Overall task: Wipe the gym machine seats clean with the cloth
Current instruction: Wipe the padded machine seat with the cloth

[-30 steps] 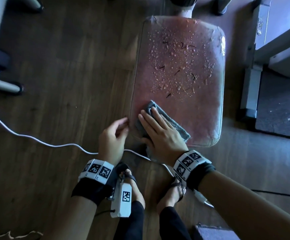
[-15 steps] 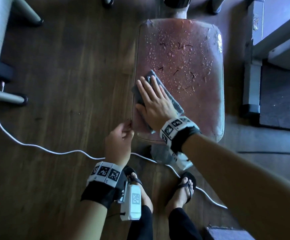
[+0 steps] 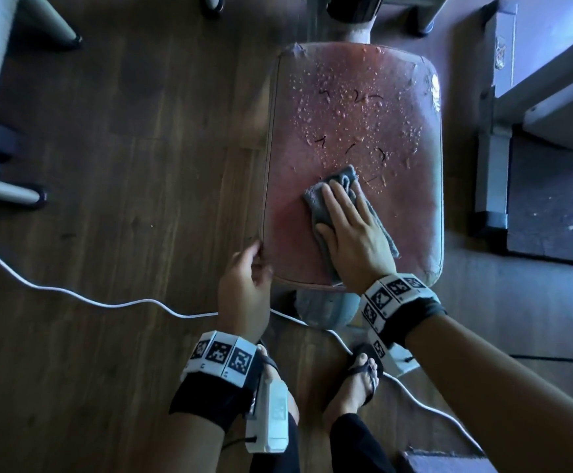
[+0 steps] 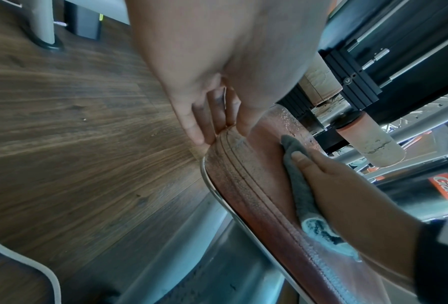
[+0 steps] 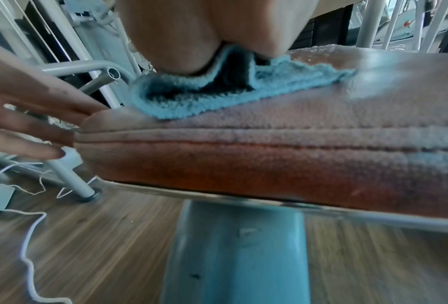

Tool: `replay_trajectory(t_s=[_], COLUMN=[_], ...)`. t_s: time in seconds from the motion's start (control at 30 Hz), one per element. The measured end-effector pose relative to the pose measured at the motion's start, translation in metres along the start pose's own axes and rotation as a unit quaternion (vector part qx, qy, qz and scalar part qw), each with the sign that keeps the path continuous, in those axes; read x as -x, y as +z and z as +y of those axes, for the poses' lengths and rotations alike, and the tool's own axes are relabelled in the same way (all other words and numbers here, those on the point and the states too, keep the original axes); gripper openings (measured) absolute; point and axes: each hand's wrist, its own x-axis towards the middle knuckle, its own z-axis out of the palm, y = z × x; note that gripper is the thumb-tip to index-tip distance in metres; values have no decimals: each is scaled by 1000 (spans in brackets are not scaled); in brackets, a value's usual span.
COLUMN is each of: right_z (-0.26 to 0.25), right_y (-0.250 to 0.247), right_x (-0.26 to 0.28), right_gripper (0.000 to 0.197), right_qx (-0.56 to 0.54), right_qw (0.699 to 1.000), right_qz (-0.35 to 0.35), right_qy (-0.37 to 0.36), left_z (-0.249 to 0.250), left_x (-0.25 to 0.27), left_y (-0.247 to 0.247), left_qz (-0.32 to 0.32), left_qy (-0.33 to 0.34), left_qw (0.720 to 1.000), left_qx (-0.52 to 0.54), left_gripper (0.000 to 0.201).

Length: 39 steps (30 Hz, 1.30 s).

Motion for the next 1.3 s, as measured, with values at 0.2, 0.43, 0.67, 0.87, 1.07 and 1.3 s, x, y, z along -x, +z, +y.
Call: replay_trajectory(t_s=[0.2,0.43,0.67,0.87,1.07,1.3], right_z=[-17,-14,-22,-18,-39,-28], right_y=[-3,-1,-3,8,14,11], right_x=[37,3,21,-42,-74,-48], right_gripper=[55,58,59,62,62,63], right_qx=[-10,-18,-35,-11,-50,-18], right_qw=[999,997,997,999,993,998], right_qz=[-4,-18,-64,-51,-6,-36], right_qy=[50,79,-26,-7,107,38], left_z=[0,1,-3,0,4,1], left_x=[-9,-21,-32,-32,-35,-37], left_y=[-1,0,-6,-9,-13,-14], left_qz=[9,27,19,17,-6,0], left_qy=[59,74,79,78,71,69], left_qw=[998,997,997,997,997,997], left_qx=[-3,4,14,16,5,16], left_gripper=[53,51,50,50,47,51])
